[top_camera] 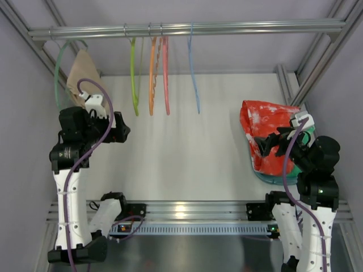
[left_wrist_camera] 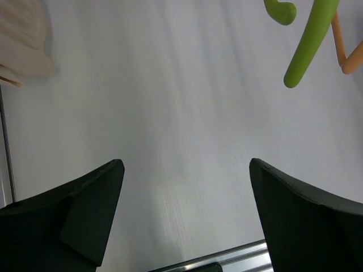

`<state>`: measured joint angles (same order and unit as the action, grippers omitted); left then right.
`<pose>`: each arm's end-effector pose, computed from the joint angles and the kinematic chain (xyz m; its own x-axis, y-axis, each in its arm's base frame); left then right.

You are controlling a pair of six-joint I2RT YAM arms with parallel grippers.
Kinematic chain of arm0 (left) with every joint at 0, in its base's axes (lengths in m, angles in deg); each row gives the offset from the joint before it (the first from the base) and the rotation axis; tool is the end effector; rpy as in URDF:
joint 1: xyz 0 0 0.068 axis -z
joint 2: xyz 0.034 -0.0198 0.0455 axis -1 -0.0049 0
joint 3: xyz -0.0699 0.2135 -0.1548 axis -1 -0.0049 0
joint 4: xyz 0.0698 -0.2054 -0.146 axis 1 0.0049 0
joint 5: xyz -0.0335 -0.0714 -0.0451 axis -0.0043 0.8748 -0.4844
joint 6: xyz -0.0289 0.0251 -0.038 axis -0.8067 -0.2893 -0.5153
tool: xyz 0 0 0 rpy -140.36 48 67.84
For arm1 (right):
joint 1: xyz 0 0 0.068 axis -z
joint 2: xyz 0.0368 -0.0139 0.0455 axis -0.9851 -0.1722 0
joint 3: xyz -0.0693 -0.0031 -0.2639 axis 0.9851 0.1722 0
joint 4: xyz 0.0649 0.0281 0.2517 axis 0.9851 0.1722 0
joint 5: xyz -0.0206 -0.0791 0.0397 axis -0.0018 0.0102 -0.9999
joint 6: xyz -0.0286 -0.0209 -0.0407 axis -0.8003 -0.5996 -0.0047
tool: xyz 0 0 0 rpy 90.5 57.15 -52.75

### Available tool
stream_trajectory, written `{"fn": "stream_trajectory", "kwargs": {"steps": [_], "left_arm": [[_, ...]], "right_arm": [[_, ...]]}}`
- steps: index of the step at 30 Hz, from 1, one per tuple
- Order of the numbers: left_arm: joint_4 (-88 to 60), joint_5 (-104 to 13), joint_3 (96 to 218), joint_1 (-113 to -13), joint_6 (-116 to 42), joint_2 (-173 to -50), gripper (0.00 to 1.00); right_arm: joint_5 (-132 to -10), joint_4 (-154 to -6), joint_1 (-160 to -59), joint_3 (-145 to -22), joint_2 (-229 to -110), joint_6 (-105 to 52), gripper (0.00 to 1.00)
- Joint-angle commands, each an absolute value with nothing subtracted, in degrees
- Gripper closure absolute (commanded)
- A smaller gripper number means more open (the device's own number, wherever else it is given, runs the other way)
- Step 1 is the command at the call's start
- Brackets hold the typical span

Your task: Remove the trousers from the hanger

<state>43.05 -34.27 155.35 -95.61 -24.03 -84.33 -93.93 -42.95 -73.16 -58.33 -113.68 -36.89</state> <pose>0.1404 0.0025 0.3994 -0.5369 -0.0278 -0.8432 0.1993 0.9670 -0.1588 0.0830 0.0082 0.3607 -0.1987 -0.0288 -0.9796 -0.4054 0.9125 0.0554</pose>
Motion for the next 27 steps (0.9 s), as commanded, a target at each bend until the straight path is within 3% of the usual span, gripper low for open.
{"fn": "stream_trajectory", "kwargs": {"steps": [1, 8, 15, 23, 27], "left_arm": [[42.1, -34.4, 159.0, -95.7, -23.7, -84.8, 0.02], [39.8, -36.9, 167.7, -95.7, -25.2, -90.4, 0.02], [37.5, -24.0, 179.1, -95.7, -32.0, -97.1, 0.03], [36.5, -34.9, 192.8, -96.8, -32.9, -103.7, 0.05], [38.3, -33.3, 197.9, -99.4, -32.7, -107.2, 0.07]], "right_arm": [[-94.9, -44.5, -73.0, -58.8, -114.0, -37.6, 0.01], [-95.8, -46.4, -73.0, -59.1, -115.8, -37.2, 0.01], [-97.4, -49.2, -73.0, -59.6, -118.6, -36.6, 0.01], [-98.3, -51.5, -73.0, -60.0, -120.7, -36.2, 0.01], [-98.6, -52.1, -73.0, -60.0, -121.6, -36.1, 0.0]]}}
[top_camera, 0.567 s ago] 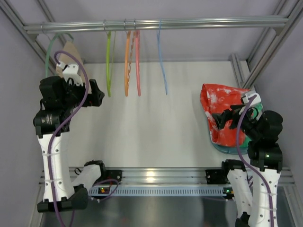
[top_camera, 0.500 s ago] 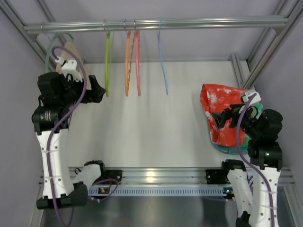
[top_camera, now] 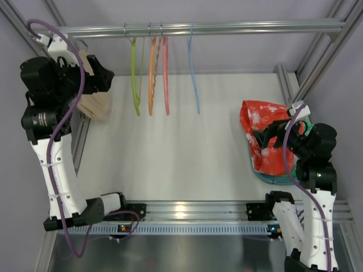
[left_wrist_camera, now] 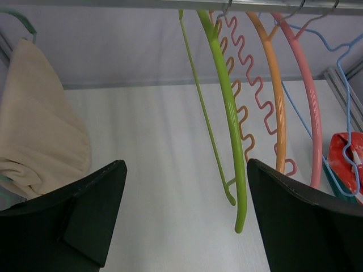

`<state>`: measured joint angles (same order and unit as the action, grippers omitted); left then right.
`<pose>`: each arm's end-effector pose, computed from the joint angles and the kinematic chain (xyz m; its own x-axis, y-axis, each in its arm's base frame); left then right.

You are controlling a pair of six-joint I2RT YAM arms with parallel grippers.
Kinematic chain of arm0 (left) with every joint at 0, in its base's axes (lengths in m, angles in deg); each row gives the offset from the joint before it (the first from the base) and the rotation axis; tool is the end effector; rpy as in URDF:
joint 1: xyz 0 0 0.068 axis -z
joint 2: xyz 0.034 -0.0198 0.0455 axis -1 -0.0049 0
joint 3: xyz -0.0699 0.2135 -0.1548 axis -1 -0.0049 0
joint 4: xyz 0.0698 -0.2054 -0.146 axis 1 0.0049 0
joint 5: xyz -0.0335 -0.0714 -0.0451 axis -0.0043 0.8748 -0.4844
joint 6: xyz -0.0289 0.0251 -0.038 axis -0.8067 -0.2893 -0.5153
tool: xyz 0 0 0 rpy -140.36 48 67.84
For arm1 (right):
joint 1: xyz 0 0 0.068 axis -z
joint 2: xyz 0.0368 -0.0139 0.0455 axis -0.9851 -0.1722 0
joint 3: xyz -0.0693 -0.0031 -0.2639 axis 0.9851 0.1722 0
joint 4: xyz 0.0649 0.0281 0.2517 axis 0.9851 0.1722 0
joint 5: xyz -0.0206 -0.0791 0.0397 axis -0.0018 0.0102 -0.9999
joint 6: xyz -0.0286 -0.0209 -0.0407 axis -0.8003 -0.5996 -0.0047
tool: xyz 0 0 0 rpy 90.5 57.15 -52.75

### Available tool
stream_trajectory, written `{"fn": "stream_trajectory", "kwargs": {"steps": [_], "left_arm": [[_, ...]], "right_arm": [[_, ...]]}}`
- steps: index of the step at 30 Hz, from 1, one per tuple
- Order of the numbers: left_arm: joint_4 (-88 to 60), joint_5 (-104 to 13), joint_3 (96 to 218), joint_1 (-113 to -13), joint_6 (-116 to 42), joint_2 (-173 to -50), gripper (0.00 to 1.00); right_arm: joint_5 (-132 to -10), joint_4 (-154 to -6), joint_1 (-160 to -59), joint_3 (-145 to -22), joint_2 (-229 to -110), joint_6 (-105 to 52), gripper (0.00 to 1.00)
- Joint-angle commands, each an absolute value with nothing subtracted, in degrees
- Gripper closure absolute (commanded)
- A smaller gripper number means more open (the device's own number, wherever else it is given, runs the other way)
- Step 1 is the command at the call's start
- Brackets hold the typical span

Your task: Remove the trousers from the hanger

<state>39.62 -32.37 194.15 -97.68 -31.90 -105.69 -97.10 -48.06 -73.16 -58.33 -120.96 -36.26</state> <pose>0.1850 0.0127 0.5403 -0.2322 -0.1339 -0.9634 0.2027 0.9621 -0.1825 0.1157 0.0059 0.3601 -0.2374 -0.0131 -0.9713 -0.4486 0.8884 0.0976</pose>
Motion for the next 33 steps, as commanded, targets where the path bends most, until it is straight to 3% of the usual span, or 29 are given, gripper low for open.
{"fn": "stream_trajectory", "kwargs": {"steps": [1, 3, 8, 13, 25, 28, 33], "left_arm": [[38.3, -32.2, 198.3, -101.2, -32.7, -108.0, 0.07], [38.3, -29.0, 200.2, -103.9, -32.9, -108.8, 0.08], [37.3, -11.4, 203.9, -121.4, -34.7, -113.4, 0.11], [34.3, -6.3, 205.0, -130.7, -36.1, -116.1, 0.12], [34.2, -8.8, 203.4, -132.5, -31.0, -122.7, 0.15], [34.2, -6.4, 202.4, -132.5, -32.6, -124.4, 0.19], [34.1, 7.6, 203.1, -132.1, -37.1, -126.6, 0.28]], "right_arm": [[-98.6, -52.4, -73.0, -60.0, -121.7, -36.1, 0.01], [-98.6, -52.5, -73.1, -59.9, -121.8, -36.1, 0.01], [-98.8, -52.9, -73.1, -59.4, -122.0, -36.0, 0.01], [-98.8, -52.8, -73.1, -58.9, -122.0, -36.2, 0.01], [-98.5, -54.1, -73.1, -56.9, -122.3, -36.0, 0.01], [-98.3, -54.6, -73.1, -56.6, -122.6, -35.9, 0.01], [-98.0, -55.8, -73.1, -55.8, -122.6, -35.6, 0.01]]}}
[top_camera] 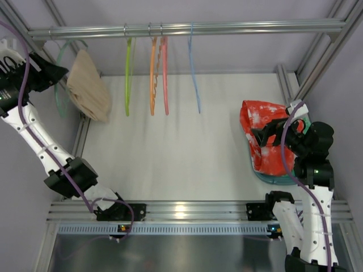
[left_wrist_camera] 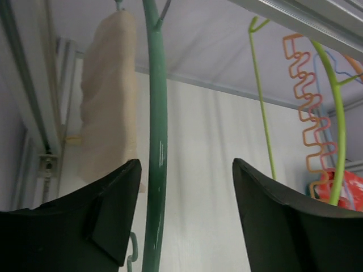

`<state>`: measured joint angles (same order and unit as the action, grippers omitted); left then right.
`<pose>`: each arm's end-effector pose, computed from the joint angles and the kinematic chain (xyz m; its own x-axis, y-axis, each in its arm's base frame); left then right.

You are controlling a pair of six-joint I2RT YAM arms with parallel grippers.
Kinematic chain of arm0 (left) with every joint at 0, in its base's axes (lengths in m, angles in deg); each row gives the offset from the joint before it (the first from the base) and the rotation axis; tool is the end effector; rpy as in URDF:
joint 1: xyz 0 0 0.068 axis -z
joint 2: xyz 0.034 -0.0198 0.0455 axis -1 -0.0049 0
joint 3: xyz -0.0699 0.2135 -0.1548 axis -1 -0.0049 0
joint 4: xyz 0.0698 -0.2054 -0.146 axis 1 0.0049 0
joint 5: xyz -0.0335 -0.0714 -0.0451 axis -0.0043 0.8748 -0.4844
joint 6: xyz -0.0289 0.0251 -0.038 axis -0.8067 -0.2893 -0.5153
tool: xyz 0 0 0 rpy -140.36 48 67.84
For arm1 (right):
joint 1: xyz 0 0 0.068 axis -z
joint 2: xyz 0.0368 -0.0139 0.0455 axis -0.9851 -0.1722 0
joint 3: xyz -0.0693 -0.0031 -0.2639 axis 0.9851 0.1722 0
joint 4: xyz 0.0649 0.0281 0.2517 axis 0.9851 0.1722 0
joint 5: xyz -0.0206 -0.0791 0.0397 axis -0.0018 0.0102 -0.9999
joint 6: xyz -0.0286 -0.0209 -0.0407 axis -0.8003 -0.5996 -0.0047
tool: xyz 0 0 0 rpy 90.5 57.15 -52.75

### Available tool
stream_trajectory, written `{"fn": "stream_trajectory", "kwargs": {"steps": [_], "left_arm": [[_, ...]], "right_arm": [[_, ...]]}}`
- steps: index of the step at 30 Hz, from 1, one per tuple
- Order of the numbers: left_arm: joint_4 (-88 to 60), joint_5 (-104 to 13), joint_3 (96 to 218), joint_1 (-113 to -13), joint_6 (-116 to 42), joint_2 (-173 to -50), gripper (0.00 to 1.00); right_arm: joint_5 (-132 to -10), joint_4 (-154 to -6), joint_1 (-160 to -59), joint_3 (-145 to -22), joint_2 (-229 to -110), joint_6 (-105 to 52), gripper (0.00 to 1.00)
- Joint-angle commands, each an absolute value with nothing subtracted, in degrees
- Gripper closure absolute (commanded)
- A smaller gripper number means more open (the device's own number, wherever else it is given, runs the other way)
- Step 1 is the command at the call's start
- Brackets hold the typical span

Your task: Remove the trousers from the hanger

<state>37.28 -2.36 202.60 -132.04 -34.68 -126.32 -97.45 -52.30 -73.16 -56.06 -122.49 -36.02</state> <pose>0.2418 0.1825 0.5067 -0.2923 -0.3974 -0.8699 0.0734 0.8976 -0.4347 0.1278 0.0046 0.3522 -0.2316 -0.0102 -0.9728 -0.4536 0.8857 0.0987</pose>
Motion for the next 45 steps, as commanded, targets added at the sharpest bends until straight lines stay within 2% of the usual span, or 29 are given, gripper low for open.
{"fn": "stream_trajectory", "kwargs": {"steps": [1, 9, 16, 20, 24, 27, 29, 34, 40, 45], "left_arm": [[34.2, 8.2, 203.3, -131.3, -37.6, -126.8, 0.32], [27.8, 10.7, 200.3, -124.8, -44.2, -126.3, 0.5], [9.4, 9.2, 189.5, -122.7, -63.9, -125.1, 0.57], [-13.2, 8.8, 180.9, -122.0, -77.8, -122.7, 0.59], [-20.2, 9.6, 177.8, -122.0, -86.3, -122.8, 0.65], [-21.4, 9.2, 177.2, -122.0, -86.6, -122.0, 0.76], [-21.9, 9.5, 177.2, -122.0, -88.4, -122.1, 0.87], [-25.8, 11.0, 176.6, -122.1, -92.3, -122.3, 0.99], [-32.0, 10.7, 175.1, -121.9, -95.6, -120.6, 1.0], [-52.8, 6.7, 168.7, -121.4, -97.4, -116.3, 1.0]], "right_arm": [[-98.1, -56.0, -73.1, -55.6, -122.5, -35.4, 0.01], [-98.1, -56.8, -73.1, -54.7, -122.9, -34.8, 0.01], [-98.0, -56.4, -73.1, -54.7, -123.1, -35.1, 0.0], [-97.9, -56.2, -73.1, -54.9, -123.1, -35.1, 0.01], [-97.8, -55.7, -73.1, -54.7, -122.5, -35.2, 0.01], [-97.7, -55.5, -73.1, -54.6, -122.4, -35.3, 0.01], [-97.8, -55.6, -73.1, -54.5, -122.4, -35.2, 0.01], [-98.0, -55.9, -73.1, -54.2, -122.4, -35.0, 0.01], [-98.0, -55.7, -73.1, -54.1, -122.2, -35.3, 0.01], [-98.4, -55.9, -73.1, -54.0, -122.2, -35.1, 0.01]]}}
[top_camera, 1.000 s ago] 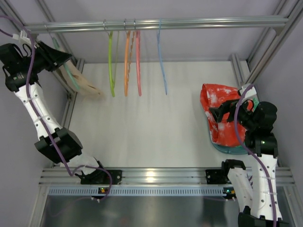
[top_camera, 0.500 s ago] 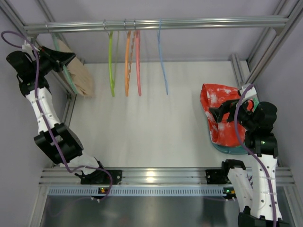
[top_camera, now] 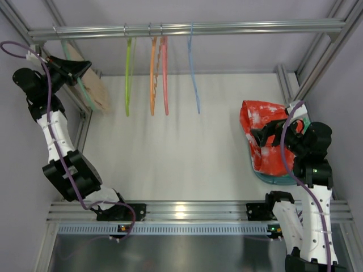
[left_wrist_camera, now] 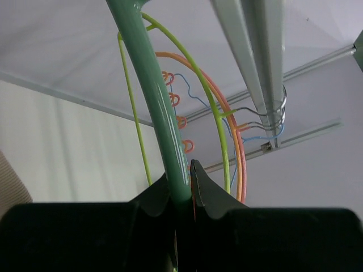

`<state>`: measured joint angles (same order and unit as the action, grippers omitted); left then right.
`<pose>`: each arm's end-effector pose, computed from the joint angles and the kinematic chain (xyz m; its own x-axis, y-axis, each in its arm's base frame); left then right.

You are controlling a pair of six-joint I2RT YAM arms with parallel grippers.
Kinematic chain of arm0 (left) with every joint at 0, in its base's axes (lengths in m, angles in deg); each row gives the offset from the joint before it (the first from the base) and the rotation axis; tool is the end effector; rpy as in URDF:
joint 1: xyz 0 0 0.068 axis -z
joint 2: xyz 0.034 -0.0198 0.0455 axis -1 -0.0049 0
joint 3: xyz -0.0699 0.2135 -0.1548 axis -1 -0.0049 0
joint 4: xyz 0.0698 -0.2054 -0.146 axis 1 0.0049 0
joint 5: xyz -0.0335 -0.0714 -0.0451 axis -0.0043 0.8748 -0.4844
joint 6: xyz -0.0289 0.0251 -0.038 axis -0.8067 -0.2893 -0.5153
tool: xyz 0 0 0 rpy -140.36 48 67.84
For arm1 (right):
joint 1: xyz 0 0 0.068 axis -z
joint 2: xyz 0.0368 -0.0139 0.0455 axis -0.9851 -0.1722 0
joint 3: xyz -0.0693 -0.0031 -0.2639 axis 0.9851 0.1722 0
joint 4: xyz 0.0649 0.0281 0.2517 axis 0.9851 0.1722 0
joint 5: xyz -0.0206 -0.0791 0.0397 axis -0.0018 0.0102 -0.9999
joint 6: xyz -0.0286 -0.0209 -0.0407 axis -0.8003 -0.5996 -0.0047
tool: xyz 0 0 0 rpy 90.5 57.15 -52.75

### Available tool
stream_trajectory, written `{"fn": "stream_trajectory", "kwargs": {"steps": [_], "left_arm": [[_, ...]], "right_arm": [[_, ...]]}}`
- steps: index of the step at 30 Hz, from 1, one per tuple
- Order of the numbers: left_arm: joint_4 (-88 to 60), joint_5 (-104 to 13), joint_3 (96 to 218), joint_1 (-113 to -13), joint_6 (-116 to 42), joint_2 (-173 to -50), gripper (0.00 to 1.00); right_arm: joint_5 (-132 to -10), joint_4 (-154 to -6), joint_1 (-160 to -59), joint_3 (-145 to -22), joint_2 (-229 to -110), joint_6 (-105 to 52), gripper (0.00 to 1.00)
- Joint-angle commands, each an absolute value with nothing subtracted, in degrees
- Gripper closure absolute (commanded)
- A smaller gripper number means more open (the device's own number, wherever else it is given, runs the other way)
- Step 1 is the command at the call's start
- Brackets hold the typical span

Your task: Remove the trousers from the hanger

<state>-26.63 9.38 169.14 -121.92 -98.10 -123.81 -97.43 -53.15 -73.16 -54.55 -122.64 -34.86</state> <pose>0.3107 0.1581 0.4380 -0.4305 -0.7775 -0.4585 0.3050 0.3527 -0.8846 0.1310 0.0042 0.3448 -0.2543 0.0094 -0.9671 -0.4468 0.8857 0.1261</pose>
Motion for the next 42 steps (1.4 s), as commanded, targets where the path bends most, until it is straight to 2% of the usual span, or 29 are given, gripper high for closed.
{"fn": "stream_trajectory", "kwargs": {"steps": [1, 11, 18, 20, 25, 29, 32, 33, 35, 41, 42], "left_arm": [[-54.8, 6.3, 167.3, -121.4, -97.1, -116.0, 1.0], [-64.0, 6.6, 167.4, -118.2, -94.0, -119.1, 1.0], [-63.4, 5.2, 156.9, -117.9, -102.7, -110.7, 1.0], [-62.1, 3.5, 152.6, -117.8, -104.6, -104.0, 1.0], [-52.4, 1.8, 145.2, -117.5, -103.7, -92.5, 1.0], [-41.2, 0.5, 144.9, -117.3, -103.7, -86.2, 1.0], [-25.6, -0.6, 145.2, -117.3, -102.0, -81.2, 1.0], [-14.8, -0.6, 146.1, -117.2, -101.1, -80.1, 1.0], [-6.1, -0.9, 147.9, -117.1, -100.5, -79.8, 1.0], [-3.2, 1.8, 150.7, -116.8, -103.0, -78.8, 1.0], [-3.2, 2.9, 152.1, -116.8, -103.4, -78.7, 1.0]], "right_arm": [[-98.3, -55.9, -73.1, -54.0, -122.3, -35.1, 0.01], [-98.1, -54.6, -73.1, -54.7, -122.1, -36.0, 0.01], [-98.2, -54.4, -73.1, -55.3, -121.4, -36.4, 0.01], [-98.8, -54.7, -73.1, -55.5, -121.2, -36.5, 0.01], [-103.5, -58.2, -73.1, -55.9, -120.7, -35.5, 0.0], [-108.2, -64.0, -73.1, -55.7, -121.3, -31.5, 0.01], [-109.3, -69.7, -74.3, -54.9, -122.7, -29.7, 0.01], [-109.1, -71.9, -75.8, -54.8, -123.1, -29.7, 0.01], [-108.2, -74.5, -78.0, -54.7, -124.3, -29.4, 0.01], [-99.1, -84.2, -95.6, -55.4, -128.9, -30.7, 0.01], [-97.5, -84.7, -101.3, -56.1, -129.7, -32.4, 0.01]]}}
